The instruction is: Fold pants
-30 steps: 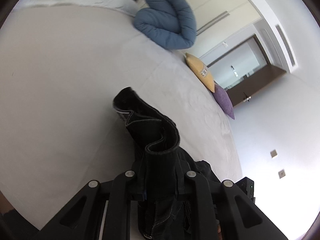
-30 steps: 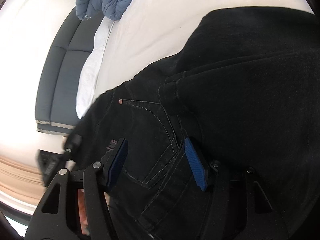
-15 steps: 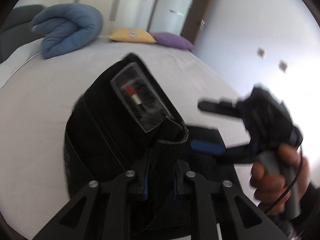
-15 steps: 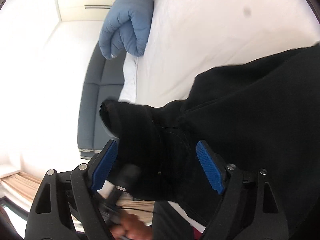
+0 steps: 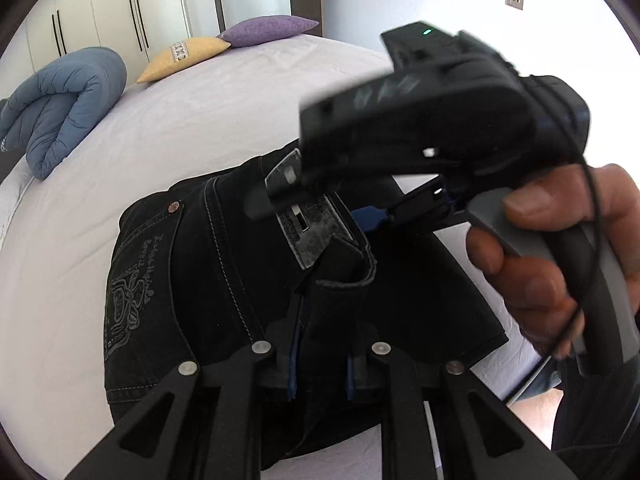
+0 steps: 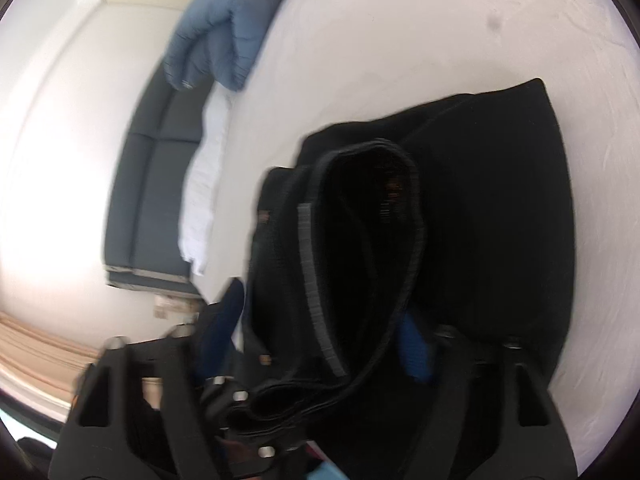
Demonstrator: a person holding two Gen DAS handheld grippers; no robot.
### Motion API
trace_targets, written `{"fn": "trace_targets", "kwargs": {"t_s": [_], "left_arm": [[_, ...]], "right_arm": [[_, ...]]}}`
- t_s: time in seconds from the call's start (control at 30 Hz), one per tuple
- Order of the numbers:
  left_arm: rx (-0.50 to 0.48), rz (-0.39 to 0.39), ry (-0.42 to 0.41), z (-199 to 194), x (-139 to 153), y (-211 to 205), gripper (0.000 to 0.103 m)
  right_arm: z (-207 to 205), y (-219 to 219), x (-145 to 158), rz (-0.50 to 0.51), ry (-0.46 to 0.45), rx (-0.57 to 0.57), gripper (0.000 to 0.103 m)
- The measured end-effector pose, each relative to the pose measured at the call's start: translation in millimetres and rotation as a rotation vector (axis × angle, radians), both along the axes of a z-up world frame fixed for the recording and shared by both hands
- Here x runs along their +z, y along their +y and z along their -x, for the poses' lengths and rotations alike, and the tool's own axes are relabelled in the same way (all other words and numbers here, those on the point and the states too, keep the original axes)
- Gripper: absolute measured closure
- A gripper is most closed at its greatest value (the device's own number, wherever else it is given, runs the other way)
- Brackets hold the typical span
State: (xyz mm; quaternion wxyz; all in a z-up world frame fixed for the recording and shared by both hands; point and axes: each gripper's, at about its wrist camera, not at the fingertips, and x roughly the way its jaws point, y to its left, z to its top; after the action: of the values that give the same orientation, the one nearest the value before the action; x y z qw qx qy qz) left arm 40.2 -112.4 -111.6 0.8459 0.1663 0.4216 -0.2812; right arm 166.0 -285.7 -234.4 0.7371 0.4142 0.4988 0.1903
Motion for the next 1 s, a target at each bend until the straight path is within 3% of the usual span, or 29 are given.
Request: {"fn": "trace_targets", "kwargs": {"t_s": [0.07,0.17,0.47,0.73,1.0], "left_arm": [[0.002,-0.008,0.008,-2.9,1.0,-10.4,0.086],[0.005,-0.014,0.019,-3.9,-1.0,-11.9,0.086],[0.007,-0.019,0.032,-15.8,7.2,-17.4,0.086],[-0.024,-0.013,0.022,-13.1,15.7,-30.4,0.086],[-0.05,-0.046,0.03,-10.1,7.1,-56.2,0.086]], "right_arm": [[-5.6,-6.9,-8.7,0.008,0.033,-0.016,0.076],[-0.2,-8.9,-18.1,0.003,0.037,-0.029,0.082],[-15.3,24.5,-10.2,0.074,0.014,-0.025,0.089],[2.1,8.8,15.9,0.096,-0.034,-0.027,0.09],[21.9,-22.3,10.8,0.101,-0.02,-0.057,0.09]]}}
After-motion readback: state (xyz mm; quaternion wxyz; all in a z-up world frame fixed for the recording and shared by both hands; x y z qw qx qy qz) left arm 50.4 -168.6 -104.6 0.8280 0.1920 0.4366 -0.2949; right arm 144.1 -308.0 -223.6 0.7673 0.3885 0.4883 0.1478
